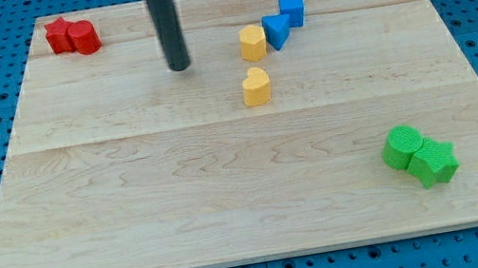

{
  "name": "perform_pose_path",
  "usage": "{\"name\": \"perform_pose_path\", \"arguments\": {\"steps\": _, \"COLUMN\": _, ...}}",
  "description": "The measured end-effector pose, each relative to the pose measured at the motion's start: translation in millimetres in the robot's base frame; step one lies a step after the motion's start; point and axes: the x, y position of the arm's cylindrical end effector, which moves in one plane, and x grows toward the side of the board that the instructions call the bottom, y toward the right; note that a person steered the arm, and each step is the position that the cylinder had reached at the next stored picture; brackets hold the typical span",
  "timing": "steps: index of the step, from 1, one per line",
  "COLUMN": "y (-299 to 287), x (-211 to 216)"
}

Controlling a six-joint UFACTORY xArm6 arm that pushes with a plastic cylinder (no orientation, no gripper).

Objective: Move the red circle to the top right of the green circle

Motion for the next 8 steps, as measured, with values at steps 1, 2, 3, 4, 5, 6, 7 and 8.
{"name": "perform_pose_path", "arguments": {"steps": 1, "y": 9, "x": 1}}
{"name": "perform_pose_path", "arguments": {"steps": 2, "y": 6, "x": 9}}
{"name": "perform_pose_path", "arguments": {"steps": 3, "y": 47, "x": 17}}
{"name": "perform_pose_path", "arguments": {"steps": 4, "y": 108, "x": 16}}
{"name": "perform_pose_path", "arguments": {"steps": 5, "y": 132, "x": 11}}
{"name": "perform_pose_path", "arguments": {"steps": 6, "y": 104, "x": -18}}
{"name": "perform_pose_path", "arguments": {"steps": 7, "y": 83, "x": -20}}
{"name": "perform_pose_path", "arguments": {"steps": 8, "y": 79, "x": 2}}
